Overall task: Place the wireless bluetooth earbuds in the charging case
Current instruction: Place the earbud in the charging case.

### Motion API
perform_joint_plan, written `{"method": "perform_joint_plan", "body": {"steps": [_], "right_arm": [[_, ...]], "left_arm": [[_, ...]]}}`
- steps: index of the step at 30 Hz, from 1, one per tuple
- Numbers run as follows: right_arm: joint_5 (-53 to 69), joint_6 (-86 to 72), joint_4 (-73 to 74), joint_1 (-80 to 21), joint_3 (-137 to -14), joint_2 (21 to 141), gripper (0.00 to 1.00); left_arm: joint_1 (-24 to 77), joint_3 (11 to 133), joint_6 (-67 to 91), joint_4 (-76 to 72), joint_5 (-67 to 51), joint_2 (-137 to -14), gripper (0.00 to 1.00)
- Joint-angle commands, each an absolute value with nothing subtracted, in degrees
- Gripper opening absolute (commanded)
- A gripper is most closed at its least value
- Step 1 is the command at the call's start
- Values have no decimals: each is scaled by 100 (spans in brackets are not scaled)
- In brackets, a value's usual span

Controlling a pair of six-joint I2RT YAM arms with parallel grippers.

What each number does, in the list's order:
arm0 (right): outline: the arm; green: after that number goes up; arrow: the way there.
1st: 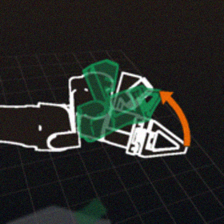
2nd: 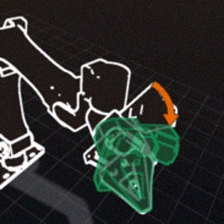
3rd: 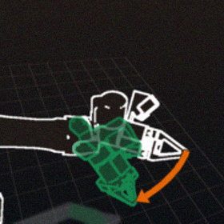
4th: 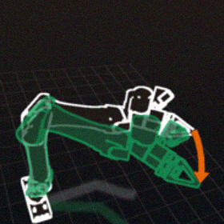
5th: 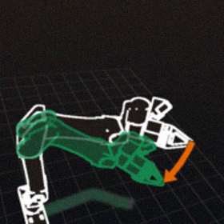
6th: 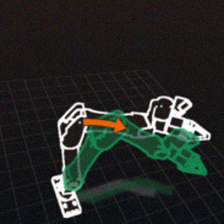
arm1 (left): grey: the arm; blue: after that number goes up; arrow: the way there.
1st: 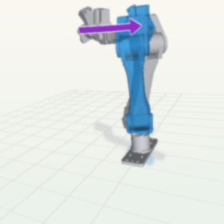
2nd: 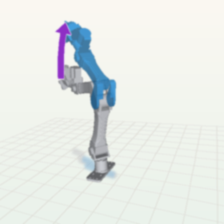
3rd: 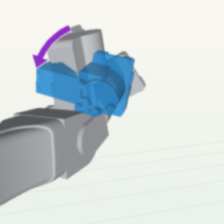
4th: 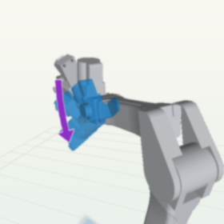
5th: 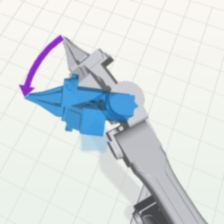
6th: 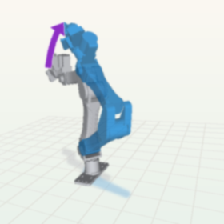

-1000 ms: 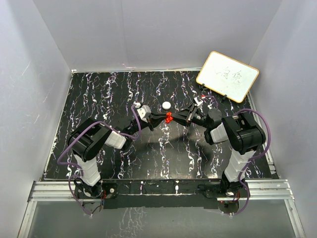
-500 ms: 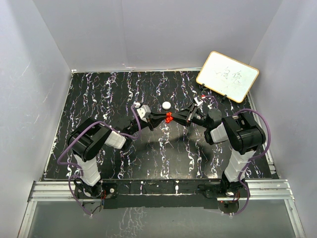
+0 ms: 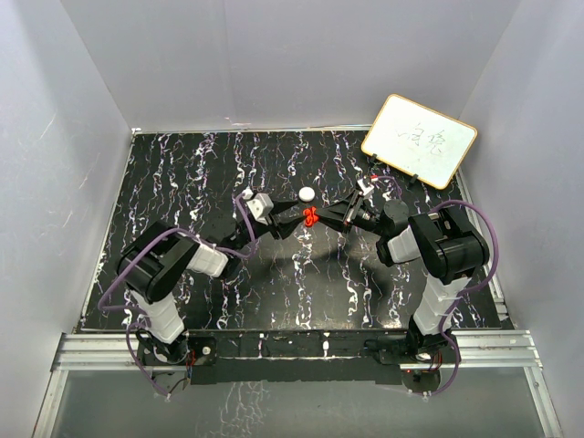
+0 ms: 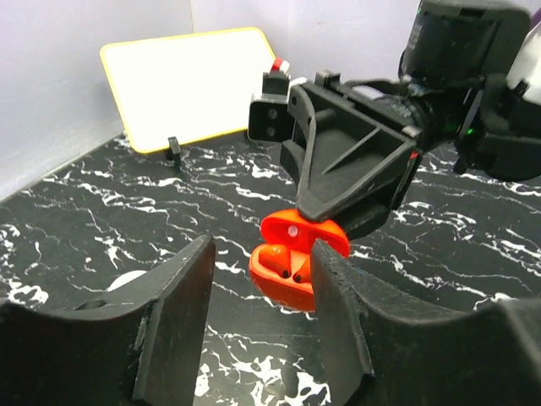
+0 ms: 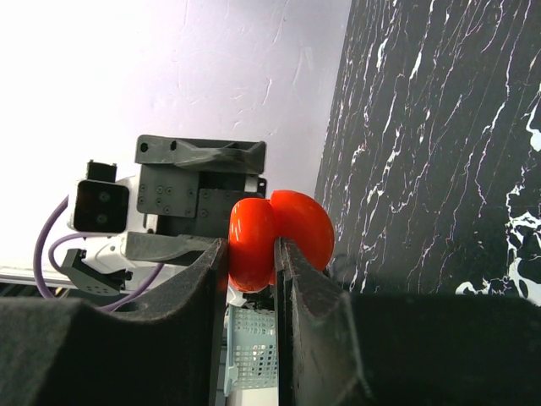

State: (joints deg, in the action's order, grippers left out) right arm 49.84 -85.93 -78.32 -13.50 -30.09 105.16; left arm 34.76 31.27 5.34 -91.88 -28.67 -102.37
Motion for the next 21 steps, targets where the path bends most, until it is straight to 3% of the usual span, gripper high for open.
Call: {"method": "perform_joint_plan", "body": {"steps": [1,7,12,15,19,20,21], "right_arm": [[4981,-8604,-8309,-1322,-3022,10537,0],[5000,-8571,-8301,-1292,-3036,10588,0],[5053,-8578,-8362,-1283,-3066,10609,0],[5060,-8599,-8393,-1263,-3088,10592,0],[5067,-8641,-8343,-1235,-3190,10584,0],[5066,-8626,-8295,-1239,-3231,10582,0],[5071,-8601,-8238,-1239,-3267,10581,0]], "left_arm": [[3464,2999,308,-10145,-2755,-9455,49],[3463,2769,234,-9436,-2198,-8734,54],[3463,3038,562,-7253,-1315,-8326,59],[3463,2912,844,-7065,-1075,-8368,61],[3464,2675,878,-7176,-928,-8501,82],[3464,2670,840,-7093,-908,-8536,94],[3463,2662,817,-7002,-903,-8565,98]]}}
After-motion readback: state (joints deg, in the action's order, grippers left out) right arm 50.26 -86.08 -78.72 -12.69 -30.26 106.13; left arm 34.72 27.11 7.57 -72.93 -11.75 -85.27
